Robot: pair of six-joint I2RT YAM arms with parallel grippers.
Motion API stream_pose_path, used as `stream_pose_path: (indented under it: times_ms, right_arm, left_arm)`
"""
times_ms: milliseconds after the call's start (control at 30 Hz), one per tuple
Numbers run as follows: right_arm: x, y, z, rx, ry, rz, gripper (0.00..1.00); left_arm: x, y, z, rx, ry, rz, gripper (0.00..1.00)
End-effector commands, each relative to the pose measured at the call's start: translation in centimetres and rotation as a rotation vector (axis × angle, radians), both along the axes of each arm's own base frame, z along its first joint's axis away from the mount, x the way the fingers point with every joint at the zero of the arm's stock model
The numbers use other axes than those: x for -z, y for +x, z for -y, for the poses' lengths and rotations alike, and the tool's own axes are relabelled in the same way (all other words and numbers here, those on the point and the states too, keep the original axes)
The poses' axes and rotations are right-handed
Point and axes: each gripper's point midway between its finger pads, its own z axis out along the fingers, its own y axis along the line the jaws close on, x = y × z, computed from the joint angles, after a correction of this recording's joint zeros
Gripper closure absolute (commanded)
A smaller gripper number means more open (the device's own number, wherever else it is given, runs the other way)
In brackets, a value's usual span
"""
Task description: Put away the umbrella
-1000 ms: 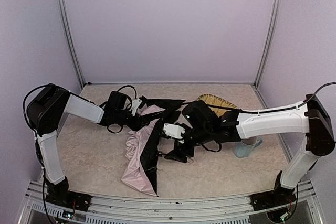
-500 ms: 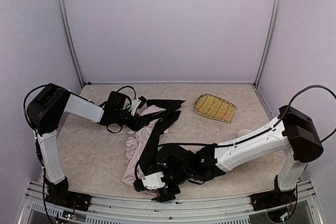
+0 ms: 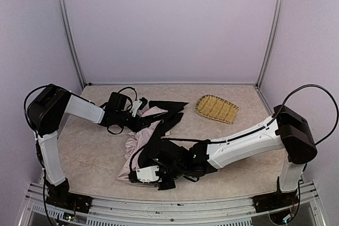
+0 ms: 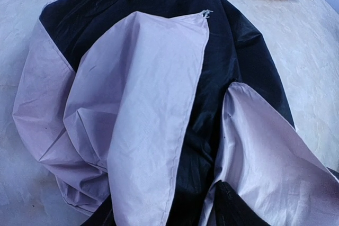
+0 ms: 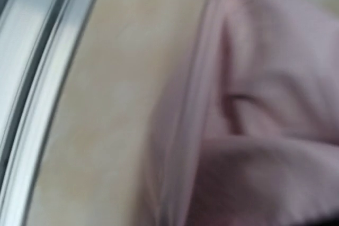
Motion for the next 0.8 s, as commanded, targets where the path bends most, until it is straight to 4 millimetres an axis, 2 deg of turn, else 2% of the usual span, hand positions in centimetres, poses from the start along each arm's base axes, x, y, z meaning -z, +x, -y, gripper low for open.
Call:
stream_pose_path:
  times_ms: [0, 67, 133, 200, 267, 400, 500, 567, 667, 767]
  right_arm:
    - [-12.7, 3.8, -2.6, 0.09, 0.298, 0.0, 1.0]
    - [-15.8, 7.5, -2.5, 0.182, 0.393, -0.022, 1.0]
    - [-17.0, 11.7, -2.1, 0.269, 0.442, -0.048, 1.0]
    - [-16.3, 15.8, -1.6, 0.351, 0.454, -0.072, 1.0]
    - [-14.5, 19.0, -1.3, 0.407, 0.441, -0.115, 1.0]
    - [-11.2, 23.3, -0.4, 0.495, 0.427, -0.263, 1.0]
    - [-7.2, 25.2, 1.1, 0.572, 0.379, -0.359, 1.0]
    - [-4.2, 25.5, 1.9, 0.605, 0.326, -0.403, 1.0]
    - [-0.1, 24.2, 2.7, 0.616, 0.238, -0.471, 1.0]
    - [3.4, 22.9, 3.6, 0.636, 0.152, -0.542, 1.0]
  left_arm:
    - [2.2, -0.6, -0.9, -0.006, 0.033, -0.065, 0.48]
    - [2.2, -0.7, -0.9, -0.001, 0.024, -0.058, 0.48]
    - [2.1, -0.7, -0.9, 0.001, 0.023, -0.058, 0.48]
    - [2.1, -0.7, -0.9, 0.001, 0.023, -0.057, 0.48]
    - [2.1, -0.7, -0.9, 0.002, 0.023, -0.056, 0.48]
    - [2.1, -0.8, -1.0, 0.004, 0.017, -0.052, 0.48]
    - [2.2, -1.0, -1.2, 0.004, 0.006, -0.055, 0.48]
    - [2.1, -1.0, -1.3, 0.002, -0.005, -0.052, 0.48]
    - [1.2, -0.7, -1.5, -0.02, -0.047, -0.043, 0.48]
    - [-1.4, 0.3, -1.7, -0.057, -0.106, 0.035, 0.45]
